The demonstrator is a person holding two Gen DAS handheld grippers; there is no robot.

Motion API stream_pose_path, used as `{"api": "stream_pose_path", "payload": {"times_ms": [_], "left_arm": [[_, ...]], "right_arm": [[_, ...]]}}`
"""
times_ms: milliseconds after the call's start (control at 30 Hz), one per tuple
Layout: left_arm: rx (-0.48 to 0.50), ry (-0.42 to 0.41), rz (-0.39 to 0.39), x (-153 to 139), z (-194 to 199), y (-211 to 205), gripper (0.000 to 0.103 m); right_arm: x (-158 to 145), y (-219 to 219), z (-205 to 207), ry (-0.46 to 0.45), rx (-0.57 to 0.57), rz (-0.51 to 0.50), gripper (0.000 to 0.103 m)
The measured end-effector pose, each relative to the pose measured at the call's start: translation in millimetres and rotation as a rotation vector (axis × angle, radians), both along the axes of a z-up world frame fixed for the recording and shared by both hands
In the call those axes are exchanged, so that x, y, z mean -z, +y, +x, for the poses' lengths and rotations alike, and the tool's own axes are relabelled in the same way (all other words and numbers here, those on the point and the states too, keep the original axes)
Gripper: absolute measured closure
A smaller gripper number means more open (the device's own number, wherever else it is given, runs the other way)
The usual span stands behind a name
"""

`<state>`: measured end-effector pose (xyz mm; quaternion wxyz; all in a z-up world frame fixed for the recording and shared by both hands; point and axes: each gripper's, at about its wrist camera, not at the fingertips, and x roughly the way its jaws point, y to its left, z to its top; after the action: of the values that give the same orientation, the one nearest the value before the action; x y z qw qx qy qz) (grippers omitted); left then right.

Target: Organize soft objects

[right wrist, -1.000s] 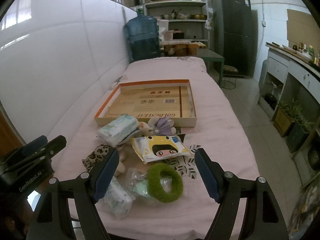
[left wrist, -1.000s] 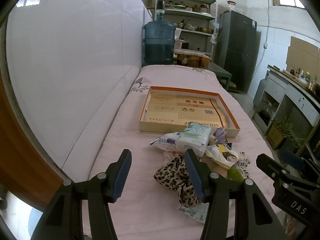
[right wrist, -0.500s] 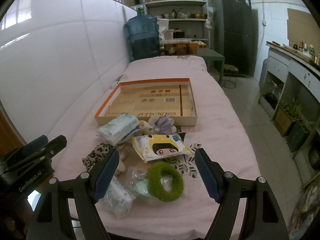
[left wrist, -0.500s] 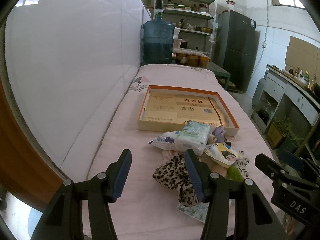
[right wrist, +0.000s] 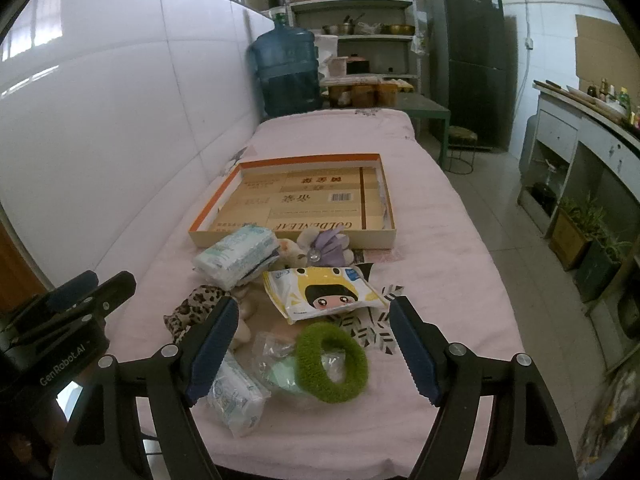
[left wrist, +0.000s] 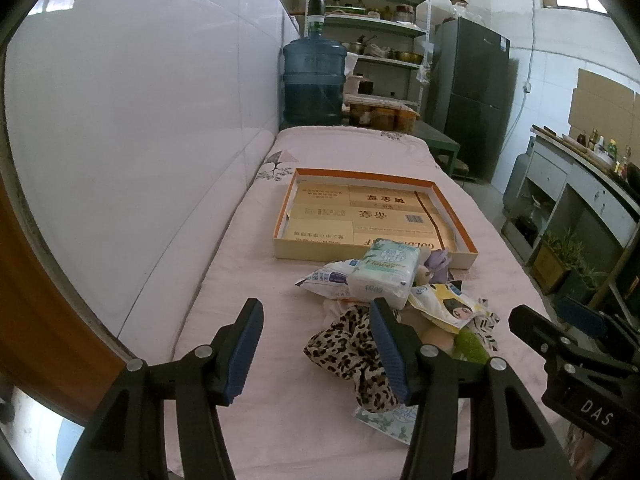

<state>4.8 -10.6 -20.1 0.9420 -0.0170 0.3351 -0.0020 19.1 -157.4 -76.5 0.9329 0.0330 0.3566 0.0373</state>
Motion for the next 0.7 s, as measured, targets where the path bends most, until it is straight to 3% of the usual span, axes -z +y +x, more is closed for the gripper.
{"api": "stream_pose_path", "payload": {"times_ms": [400, 700], "left_arm": [[0.011, 0.003, -0.013, 4.4, 1.4, 1.5, 0.047], [0.165, 0.031, -0.078, 24.5, 3.1, -2.4, 0.047]], "right_arm": [[3.9, -1.5, -0.4, 0.008, 0.002, 0.002, 0.024], [25.1, -14.5, -4.5, 0.042, -0.005, 0.033, 0.024]]}}
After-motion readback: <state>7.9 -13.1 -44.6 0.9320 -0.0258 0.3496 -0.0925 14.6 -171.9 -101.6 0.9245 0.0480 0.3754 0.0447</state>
